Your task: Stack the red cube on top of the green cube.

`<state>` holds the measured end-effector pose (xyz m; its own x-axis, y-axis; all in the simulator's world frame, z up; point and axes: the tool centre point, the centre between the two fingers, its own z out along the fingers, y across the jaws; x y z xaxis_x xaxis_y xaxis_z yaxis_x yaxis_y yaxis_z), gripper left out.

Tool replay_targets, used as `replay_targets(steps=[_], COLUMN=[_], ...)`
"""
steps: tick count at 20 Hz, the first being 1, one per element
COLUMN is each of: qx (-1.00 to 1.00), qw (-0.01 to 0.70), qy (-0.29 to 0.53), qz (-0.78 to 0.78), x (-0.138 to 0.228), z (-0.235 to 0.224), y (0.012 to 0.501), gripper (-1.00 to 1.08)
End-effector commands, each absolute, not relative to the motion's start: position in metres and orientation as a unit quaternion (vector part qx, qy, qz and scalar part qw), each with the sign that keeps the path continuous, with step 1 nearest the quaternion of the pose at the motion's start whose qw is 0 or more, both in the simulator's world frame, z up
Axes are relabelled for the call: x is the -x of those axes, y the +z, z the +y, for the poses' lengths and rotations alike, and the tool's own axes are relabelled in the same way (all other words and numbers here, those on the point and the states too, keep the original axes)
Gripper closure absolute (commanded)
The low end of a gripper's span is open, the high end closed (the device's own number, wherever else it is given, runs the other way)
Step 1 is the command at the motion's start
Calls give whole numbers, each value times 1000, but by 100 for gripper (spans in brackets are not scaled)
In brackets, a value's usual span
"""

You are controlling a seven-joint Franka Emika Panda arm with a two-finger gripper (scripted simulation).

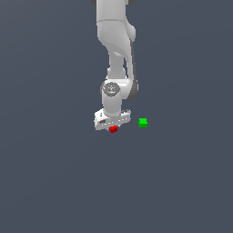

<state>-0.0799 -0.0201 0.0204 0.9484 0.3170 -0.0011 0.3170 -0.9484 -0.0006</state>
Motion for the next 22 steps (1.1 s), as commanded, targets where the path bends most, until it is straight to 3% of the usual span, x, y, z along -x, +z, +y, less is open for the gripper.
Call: replay_targets(steps=[1,13,22], qx=[987,987,987], qw=[0,0,0], qy=[0,0,0], qz=[-161,-161,-161], x=[79,80,81], z=[-20,-20,-20], y=[20,23,58], gripper=[108,108,108])
